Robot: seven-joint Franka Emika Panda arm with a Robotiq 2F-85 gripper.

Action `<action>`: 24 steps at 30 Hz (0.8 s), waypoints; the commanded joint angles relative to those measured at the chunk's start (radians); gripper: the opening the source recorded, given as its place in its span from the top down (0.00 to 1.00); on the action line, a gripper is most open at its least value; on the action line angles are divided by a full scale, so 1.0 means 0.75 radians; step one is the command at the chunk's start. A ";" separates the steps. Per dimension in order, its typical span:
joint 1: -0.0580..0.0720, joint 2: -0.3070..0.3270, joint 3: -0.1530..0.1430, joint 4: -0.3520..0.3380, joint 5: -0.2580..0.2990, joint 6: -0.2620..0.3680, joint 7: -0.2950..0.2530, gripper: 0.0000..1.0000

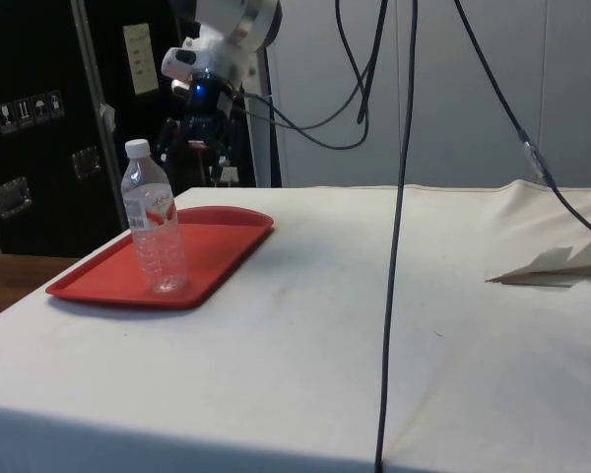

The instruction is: Place the bottle upright on the tray.

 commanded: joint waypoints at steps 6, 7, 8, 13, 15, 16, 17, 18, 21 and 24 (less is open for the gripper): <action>0.001 -0.025 -0.029 0.003 -0.011 -0.031 0.009 0.00; 0.001 -0.031 -0.033 0.003 -0.011 -0.036 0.011 0.00; 0.001 -0.033 -0.037 0.003 -0.011 -0.041 0.011 0.00; 0.001 -0.055 -0.056 0.004 -0.011 -0.065 0.016 0.00; 0.003 -0.064 -0.064 0.004 -0.012 -0.076 0.019 0.00; 0.003 -0.069 -0.068 0.004 -0.012 -0.079 0.020 0.00; 0.005 -0.077 -0.075 0.004 -0.013 -0.087 0.023 0.00; 0.000 -0.072 -0.068 0.001 0.000 -0.085 0.012 0.00; 0.007 -0.089 -0.084 0.004 -0.015 -0.099 0.025 0.00; 0.009 -0.105 -0.092 0.004 -0.021 -0.107 0.031 0.00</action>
